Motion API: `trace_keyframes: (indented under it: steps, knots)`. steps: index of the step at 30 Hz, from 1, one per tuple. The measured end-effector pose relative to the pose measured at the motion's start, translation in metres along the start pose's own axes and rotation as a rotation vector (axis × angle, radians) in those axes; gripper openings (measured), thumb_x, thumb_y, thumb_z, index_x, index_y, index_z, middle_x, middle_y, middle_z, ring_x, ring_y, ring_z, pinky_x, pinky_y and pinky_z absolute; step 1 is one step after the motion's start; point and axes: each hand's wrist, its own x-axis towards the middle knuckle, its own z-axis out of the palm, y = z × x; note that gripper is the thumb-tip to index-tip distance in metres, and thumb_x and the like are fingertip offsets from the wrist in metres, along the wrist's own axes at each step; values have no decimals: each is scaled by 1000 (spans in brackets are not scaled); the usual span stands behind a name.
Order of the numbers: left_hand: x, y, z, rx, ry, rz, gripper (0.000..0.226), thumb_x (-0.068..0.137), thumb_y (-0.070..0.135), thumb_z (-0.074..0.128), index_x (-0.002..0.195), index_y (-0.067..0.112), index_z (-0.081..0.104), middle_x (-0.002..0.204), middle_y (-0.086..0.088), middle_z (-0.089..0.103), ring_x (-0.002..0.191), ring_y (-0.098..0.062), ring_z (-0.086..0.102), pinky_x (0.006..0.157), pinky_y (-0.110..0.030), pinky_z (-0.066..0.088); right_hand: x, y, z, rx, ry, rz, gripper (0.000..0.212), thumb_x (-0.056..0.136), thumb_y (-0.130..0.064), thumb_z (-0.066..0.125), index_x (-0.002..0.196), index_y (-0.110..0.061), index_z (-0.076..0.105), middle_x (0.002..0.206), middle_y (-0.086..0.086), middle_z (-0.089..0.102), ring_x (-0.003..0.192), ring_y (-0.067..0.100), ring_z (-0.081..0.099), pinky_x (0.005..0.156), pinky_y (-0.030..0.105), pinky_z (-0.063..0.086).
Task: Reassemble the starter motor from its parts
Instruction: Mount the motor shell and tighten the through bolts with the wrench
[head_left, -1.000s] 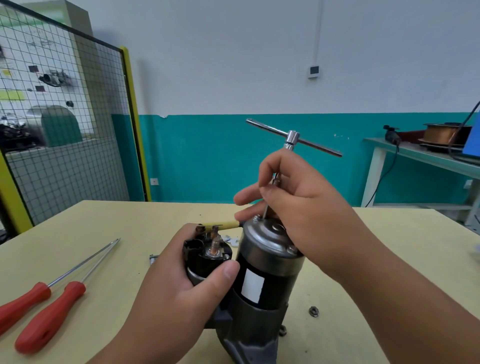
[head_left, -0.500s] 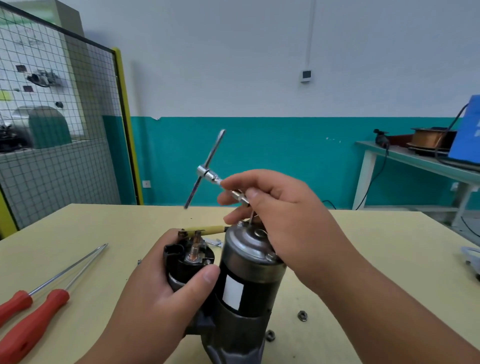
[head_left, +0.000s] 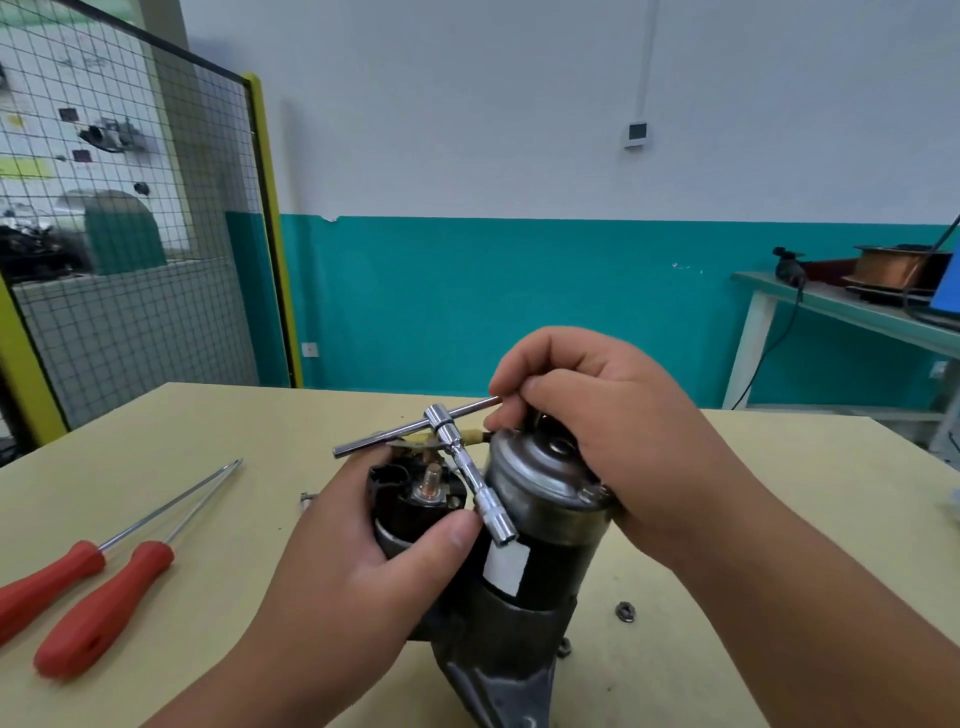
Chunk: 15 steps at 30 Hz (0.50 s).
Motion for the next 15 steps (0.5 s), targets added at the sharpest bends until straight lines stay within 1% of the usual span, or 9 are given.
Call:
trace_keyframes:
  steps: [2,4,6,7,8,10,12,14,15]
  knots:
    - [0,-2,0,-6,3,4,46,58,70,63,104,77,59,99,36,74,94,12,70,68,-12,50,-2,-3,0,-16,-13,8,26,75,-16,52,78,-28,75,75,2,75,92,42,69,89,61,57]
    - [0,-4,0,-18,3,10,45,59,71,64,104,77,60,98,35,74,93,11,70,68,-15,51,-5,-9,1,-117,-36,9,23,79,-20,54,82,-29,75,79,1,76,86,37,70,80,58,59]
    - [1,-5,0,-34,-4,23,46,61,69,66,106,75,61,102,33,75,96,9,71,75,-21,51,-8,-18,0,-348,-80,-33,16,82,-38,57,87,-35,72,85,-9,74,76,14,69,68,45,58]
    - [1,-6,0,-45,-8,32,46,63,68,67,109,71,63,104,30,76,99,6,72,79,-26,51,-10,-23,0,-495,-115,-45,21,80,-53,57,90,-40,70,90,-17,71,79,4,67,66,35,56]
    - [1,-6,0,-53,-15,39,46,66,66,68,112,66,65,106,25,77,100,2,73,81,-31,52,-13,-26,0,-658,-154,-45,33,74,-69,53,94,-45,66,97,-25,64,87,-4,62,67,30,52]
    - [0,-5,0,-56,-27,52,41,72,65,69,112,53,68,102,16,78,95,-4,73,78,-35,52,-19,-32,3,-905,-214,-8,56,61,-89,41,100,-51,57,107,-29,48,97,-11,49,70,26,46]
    - [-1,-5,0,-36,-27,71,37,75,64,68,109,48,68,97,13,76,90,-6,72,73,-33,51,-22,-37,7,-970,-250,19,62,58,-91,40,101,-49,57,105,-26,42,97,-9,46,72,28,49]
    - [-2,-4,0,-19,-32,73,36,76,63,67,109,50,67,99,14,76,92,-6,72,72,-31,51,-22,-41,9,-917,-243,22,53,62,-84,52,97,-45,63,101,-22,47,95,-8,49,72,29,53]
    - [-2,-4,0,-18,-33,73,35,76,63,67,109,51,66,99,15,76,93,-6,72,72,-32,51,-22,-42,9,-866,-223,20,44,66,-77,61,93,-43,66,99,-20,53,94,-8,52,70,28,55]
